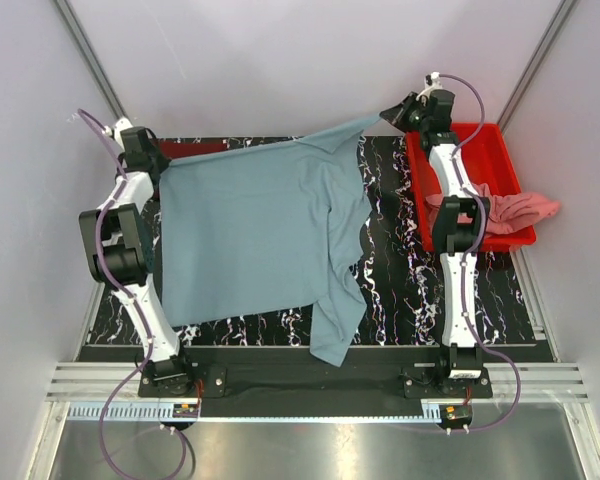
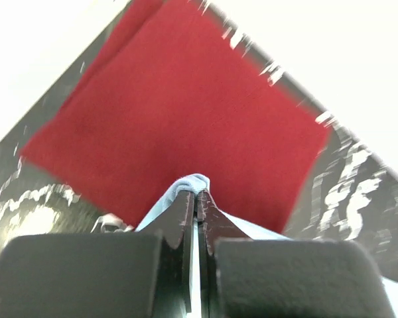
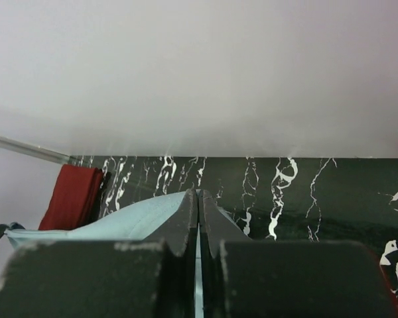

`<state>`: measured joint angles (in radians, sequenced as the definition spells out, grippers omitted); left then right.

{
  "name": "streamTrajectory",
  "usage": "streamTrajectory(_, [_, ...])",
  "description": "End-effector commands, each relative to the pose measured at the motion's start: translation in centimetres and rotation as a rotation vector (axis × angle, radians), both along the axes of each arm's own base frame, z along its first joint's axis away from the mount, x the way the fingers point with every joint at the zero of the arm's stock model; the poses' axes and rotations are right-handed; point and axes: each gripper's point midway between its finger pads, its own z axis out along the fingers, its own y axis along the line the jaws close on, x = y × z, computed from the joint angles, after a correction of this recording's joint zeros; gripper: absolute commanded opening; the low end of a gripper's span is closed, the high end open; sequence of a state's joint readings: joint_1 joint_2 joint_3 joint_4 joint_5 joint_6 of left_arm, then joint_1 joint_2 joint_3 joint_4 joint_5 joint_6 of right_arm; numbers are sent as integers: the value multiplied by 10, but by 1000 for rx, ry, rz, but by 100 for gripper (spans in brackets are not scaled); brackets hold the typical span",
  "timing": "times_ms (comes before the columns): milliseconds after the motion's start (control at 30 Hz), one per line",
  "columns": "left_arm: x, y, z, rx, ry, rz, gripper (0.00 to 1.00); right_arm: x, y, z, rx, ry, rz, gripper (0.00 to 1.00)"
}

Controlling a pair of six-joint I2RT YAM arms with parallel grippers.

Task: Fold and stack the t-shirts
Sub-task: Flatten the tshirt out

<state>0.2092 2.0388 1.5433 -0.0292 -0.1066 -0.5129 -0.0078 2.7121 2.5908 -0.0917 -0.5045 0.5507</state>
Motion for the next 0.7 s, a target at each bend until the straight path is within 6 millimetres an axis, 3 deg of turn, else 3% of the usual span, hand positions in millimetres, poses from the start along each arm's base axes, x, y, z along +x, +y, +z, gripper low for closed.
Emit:
streamTrajectory(0, [18, 19, 68, 21, -168, 15, 0, -5, -21, 133, 24, -275, -92, 0])
streamTrajectory(67, [12, 13, 98, 12, -229, 1, 0, -12, -22, 163, 7, -334, -97, 0])
streamTrajectory(100, [9, 10, 111, 13, -255, -9, 0, -22, -21, 193, -3, -384, -97, 0])
streamTrajectory(133, [1, 7, 143, 29, -320, -22, 0, -27, -23, 207, -28, -416, -101, 0])
streamTrajectory(167, [-4, 2, 157, 31, -346, -41, 0, -33, -26, 223, -49, -445, -107, 0])
streamTrajectory(200, [-13, 0, 163, 36, -353, -44, 0, -49, -27, 254, -70, -491, -110, 0])
streamTrajectory(233, [-29, -4, 196, 66, -402, -51, 0, -57, -29, 268, -120, -529, -113, 0])
streamTrajectory(267, [-40, -5, 208, 78, -417, -49, 0, -65, -34, 277, -149, -537, -123, 0])
streamTrajectory(300, [-62, -10, 236, 99, -463, -50, 0, -86, -39, 312, -189, -605, -136, 0])
streamTrajectory(333, [-76, -11, 242, 121, -459, -44, 0, -90, -44, 308, -203, -586, -143, 0])
streamTrajectory(367, [-90, -12, 255, 138, -474, -39, 0, -100, -56, 318, -218, -598, -162, 0])
streamTrajectory(400, [-118, -17, 284, 169, -531, -36, 0, -127, -63, 352, -236, -656, -180, 0])
streamTrajectory(433, [-136, -15, 288, 204, -509, -19, 0, -133, -70, 347, -251, -638, -187, 0])
streamTrajectory(467, [-153, -15, 298, 229, -516, -2, 0, -163, -82, 379, -273, -693, -213, 0])
streamTrajectory(500, [-185, -18, 329, 266, -574, 19, 0, -177, -88, 390, -296, -714, -224, 0])
streamTrajectory(533, [-205, -16, 337, 306, -558, 33, 0, -187, -93, 387, -303, -703, -229, 0])
streamTrajectory(567, [-243, -17, 367, 366, -601, 69, 0, -224, -99, 422, -324, -780, -251, 0])
streamTrajectory(633, [-283, -19, 400, 427, -650, 106, 0, -252, -99, 433, -339, -808, -248, 0])
streamTrajectory(667, [-302, -22, 415, 451, -673, 116, 0, -285, -94, 456, -356, -853, -251, 0])
